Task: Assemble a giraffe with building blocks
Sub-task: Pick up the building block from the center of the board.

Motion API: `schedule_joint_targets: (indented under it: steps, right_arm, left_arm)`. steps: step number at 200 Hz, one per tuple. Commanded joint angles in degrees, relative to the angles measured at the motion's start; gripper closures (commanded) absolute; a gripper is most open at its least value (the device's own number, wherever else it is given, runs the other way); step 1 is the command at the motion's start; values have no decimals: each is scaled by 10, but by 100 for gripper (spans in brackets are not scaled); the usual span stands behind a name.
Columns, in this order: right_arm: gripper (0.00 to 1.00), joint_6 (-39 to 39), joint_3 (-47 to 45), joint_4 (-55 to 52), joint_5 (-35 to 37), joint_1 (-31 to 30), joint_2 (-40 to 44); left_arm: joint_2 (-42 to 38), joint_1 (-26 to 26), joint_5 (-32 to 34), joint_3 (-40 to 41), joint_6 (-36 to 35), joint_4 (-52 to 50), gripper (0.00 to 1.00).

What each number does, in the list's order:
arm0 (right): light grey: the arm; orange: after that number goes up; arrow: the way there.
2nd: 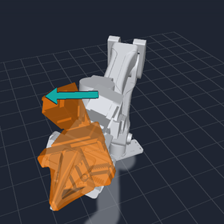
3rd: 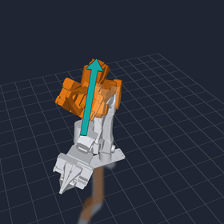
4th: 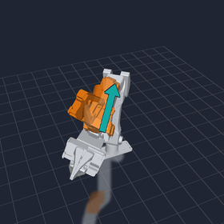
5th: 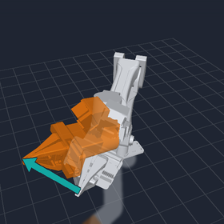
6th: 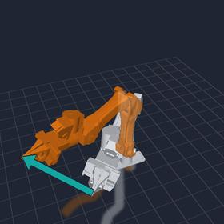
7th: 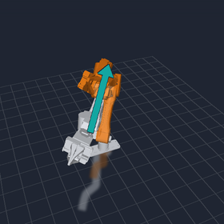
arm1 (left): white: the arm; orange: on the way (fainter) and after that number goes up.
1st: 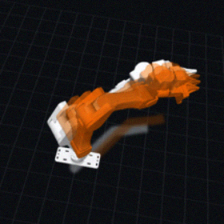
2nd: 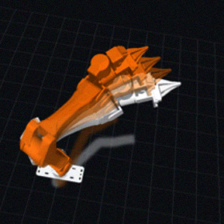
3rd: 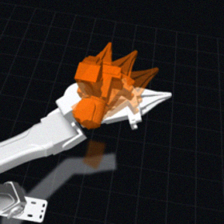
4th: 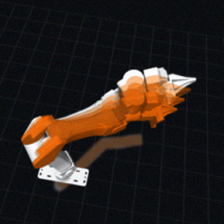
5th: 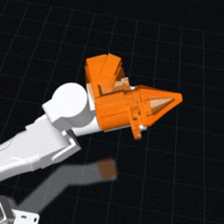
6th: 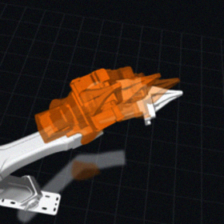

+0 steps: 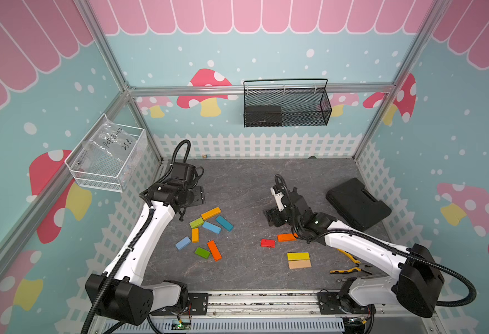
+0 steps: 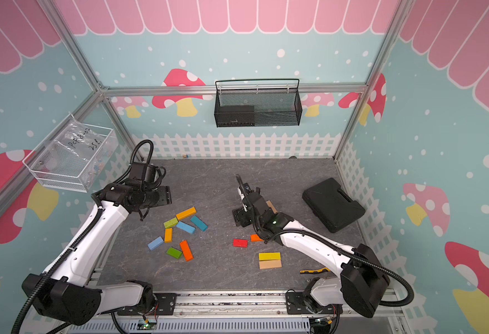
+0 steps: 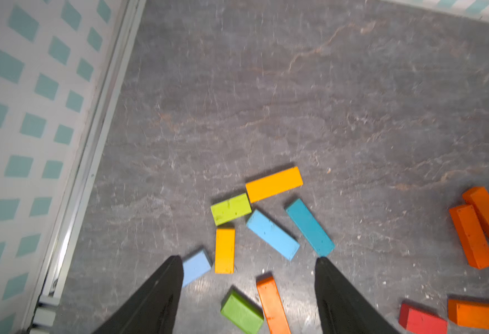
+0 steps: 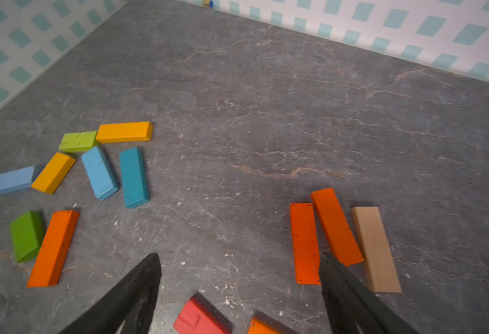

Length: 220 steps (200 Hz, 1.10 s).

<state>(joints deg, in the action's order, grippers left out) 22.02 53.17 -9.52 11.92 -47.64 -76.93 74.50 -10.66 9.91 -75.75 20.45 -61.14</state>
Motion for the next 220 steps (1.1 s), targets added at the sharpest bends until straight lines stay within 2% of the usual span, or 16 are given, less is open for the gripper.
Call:
schedule_joint_targets:
  steps: [1,21,54,83,105,124,161,220]
  right_arm:
    - [13,-10,4,-5,39,-30,-10]
    - [13,-9,-9,10,35,-46,-11]
    - [13,-8,-28,27,24,-53,-4]
    - [13,-15,-41,33,21,-54,3]
    - [13,-21,-45,37,21,-54,2]
    - [12,-24,-46,42,18,-54,-3]
    - [12,-21,-51,46,12,-54,-8]
    - [12,-18,-50,54,5,-54,-23]
  left_arm:
    - [22,-2,-45,21,64,-56,32]
    - [55,-1,-55,44,114,-56,39]
    - [114,46,-33,54,186,-72,36]
    - [121,106,-70,80,227,-40,27]
    - [133,113,-88,87,258,-9,17]
    - [156,113,-106,87,278,15,15]
    - [196,113,-105,90,281,44,11]
    - [238,113,-76,89,253,77,18]
